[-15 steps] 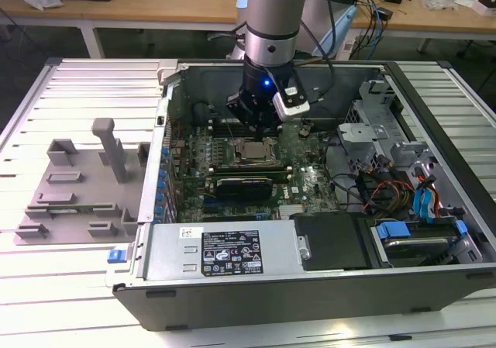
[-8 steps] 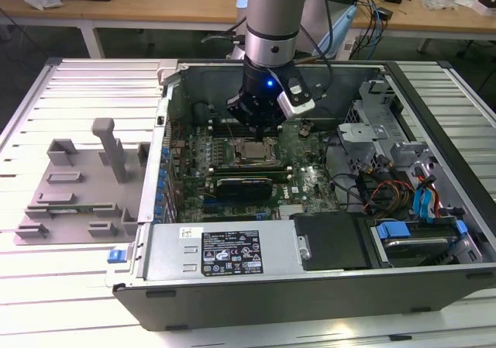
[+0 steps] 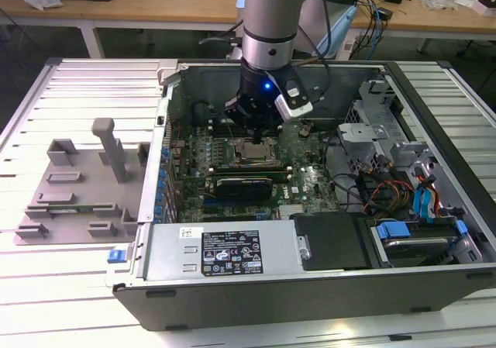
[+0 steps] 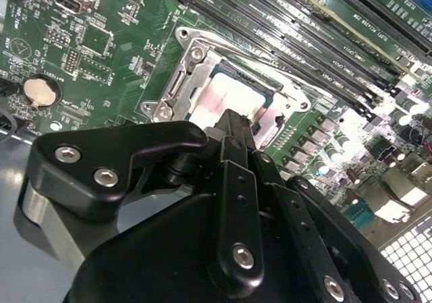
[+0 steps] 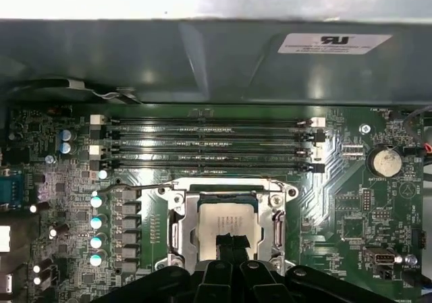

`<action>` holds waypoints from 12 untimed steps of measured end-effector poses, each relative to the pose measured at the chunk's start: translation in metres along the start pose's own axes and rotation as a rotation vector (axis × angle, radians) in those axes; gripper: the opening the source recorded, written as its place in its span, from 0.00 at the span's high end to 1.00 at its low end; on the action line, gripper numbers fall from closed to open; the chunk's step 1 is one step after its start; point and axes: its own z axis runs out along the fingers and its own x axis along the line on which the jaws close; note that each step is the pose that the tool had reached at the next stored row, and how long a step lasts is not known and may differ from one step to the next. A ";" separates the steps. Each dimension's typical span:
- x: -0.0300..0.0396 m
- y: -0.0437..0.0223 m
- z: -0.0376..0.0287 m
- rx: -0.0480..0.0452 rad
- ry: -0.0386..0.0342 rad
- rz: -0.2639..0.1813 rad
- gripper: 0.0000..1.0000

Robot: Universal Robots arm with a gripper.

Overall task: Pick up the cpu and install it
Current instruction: 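Close the cpu cover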

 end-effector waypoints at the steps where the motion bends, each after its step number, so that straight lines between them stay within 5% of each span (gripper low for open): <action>1: 0.0020 -0.0001 0.0005 0.0001 0.0001 0.000 0.89; 7: 0.0170 -0.0003 0.0059 0.0000 -0.0001 0.000 0.89; 12: 0.0195 -0.0002 0.0084 -0.0002 -0.0002 0.000 0.89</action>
